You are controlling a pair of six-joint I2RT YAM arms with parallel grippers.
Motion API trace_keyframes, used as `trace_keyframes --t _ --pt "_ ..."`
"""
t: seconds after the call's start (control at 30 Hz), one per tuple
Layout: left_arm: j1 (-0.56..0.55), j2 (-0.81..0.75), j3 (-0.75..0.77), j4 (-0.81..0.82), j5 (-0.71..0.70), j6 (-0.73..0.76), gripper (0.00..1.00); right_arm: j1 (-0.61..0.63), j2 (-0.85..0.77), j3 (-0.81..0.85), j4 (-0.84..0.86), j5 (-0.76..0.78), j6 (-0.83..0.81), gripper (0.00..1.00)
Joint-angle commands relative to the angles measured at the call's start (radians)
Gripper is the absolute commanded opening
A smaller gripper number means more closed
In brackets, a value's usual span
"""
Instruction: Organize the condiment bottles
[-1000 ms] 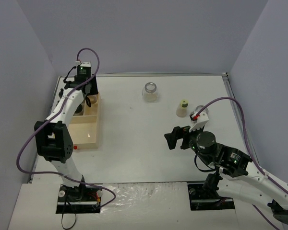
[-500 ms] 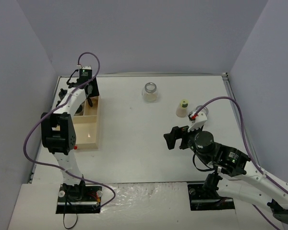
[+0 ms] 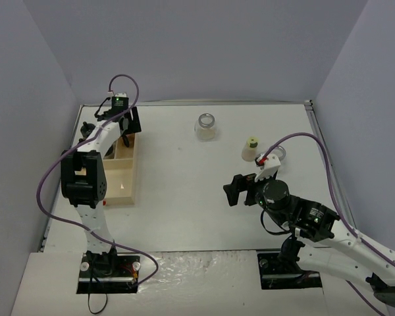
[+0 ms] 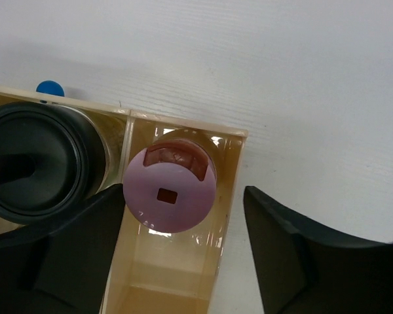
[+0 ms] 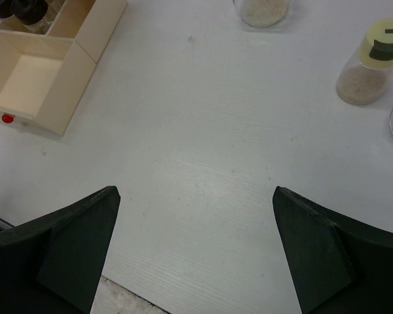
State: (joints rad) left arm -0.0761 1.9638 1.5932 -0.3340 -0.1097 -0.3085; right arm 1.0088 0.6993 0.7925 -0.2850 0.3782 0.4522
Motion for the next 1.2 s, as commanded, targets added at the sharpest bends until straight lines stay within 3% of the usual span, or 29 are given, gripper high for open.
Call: trace_keyframes --t 0.0,0.17,0.33,0.4,0.5,0.63,0.83,1.0,1.17 --pt "0.009 -0.055 0.039 0.041 -0.018 -0.018 0.78 0.004 0.027 0.009 0.076 0.045 -0.004 1.00" --pt "0.005 -0.120 0.019 0.009 0.004 -0.033 0.94 0.005 0.079 0.044 0.078 0.075 -0.021 1.00" --pt "-0.017 -0.239 0.025 -0.077 0.086 -0.046 0.97 -0.028 0.175 0.114 0.075 0.160 -0.036 0.99" --pt "-0.046 -0.317 0.012 -0.109 0.108 -0.033 0.97 -0.081 0.238 0.156 0.078 0.129 -0.051 0.98" --pt "-0.084 -0.437 -0.035 -0.153 0.153 -0.014 0.97 -0.254 0.352 0.208 0.080 0.048 -0.072 0.97" --pt "-0.134 -0.628 -0.159 -0.208 0.201 0.022 0.97 -0.380 0.487 0.278 0.100 0.028 -0.128 0.96" --pt "-0.149 -0.963 -0.406 -0.241 0.235 0.073 0.97 -0.598 0.678 0.372 0.153 -0.128 -0.221 0.94" --pt "-0.154 -1.182 -0.631 -0.211 0.242 0.113 0.97 -0.695 0.815 0.429 0.204 -0.220 -0.318 0.91" --pt "-0.154 -1.288 -0.778 -0.177 0.265 0.086 0.97 -0.757 0.930 0.462 0.242 -0.321 -0.399 0.86"
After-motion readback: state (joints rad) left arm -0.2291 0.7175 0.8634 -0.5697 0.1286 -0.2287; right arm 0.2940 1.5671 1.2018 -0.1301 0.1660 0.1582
